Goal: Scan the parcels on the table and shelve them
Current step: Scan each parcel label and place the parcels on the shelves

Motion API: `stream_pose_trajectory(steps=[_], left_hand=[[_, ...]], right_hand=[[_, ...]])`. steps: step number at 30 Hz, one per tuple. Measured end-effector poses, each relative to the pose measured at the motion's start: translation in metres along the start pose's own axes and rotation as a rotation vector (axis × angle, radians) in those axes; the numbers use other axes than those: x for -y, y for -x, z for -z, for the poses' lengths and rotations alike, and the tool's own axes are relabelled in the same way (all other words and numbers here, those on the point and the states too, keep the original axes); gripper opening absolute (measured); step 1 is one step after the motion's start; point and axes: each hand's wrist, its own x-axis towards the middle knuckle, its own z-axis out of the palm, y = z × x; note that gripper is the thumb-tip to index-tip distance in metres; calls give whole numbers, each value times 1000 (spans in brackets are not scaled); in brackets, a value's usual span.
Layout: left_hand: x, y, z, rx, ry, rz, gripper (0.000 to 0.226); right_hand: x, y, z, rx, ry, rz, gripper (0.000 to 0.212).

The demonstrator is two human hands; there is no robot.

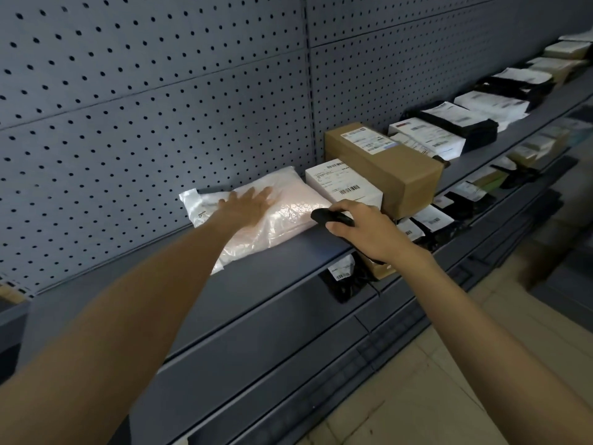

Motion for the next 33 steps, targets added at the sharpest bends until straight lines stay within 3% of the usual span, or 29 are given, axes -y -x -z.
stream_pose_trajectory(steps=[6,14,23,33], left_hand=[[0,17,-1,4,-104,-13,55],[40,70,-3,-332,-76,43,56],[154,222,-35,-392,-33,386,53],[235,382,-104,-427,24,733,48]], right_hand=[[-6,1,10,36,11,74,43],[32,-8,7,98,73,230,44],[147,-1,-86,242,70,576,42],[269,63,-226,502,7,890,45]])
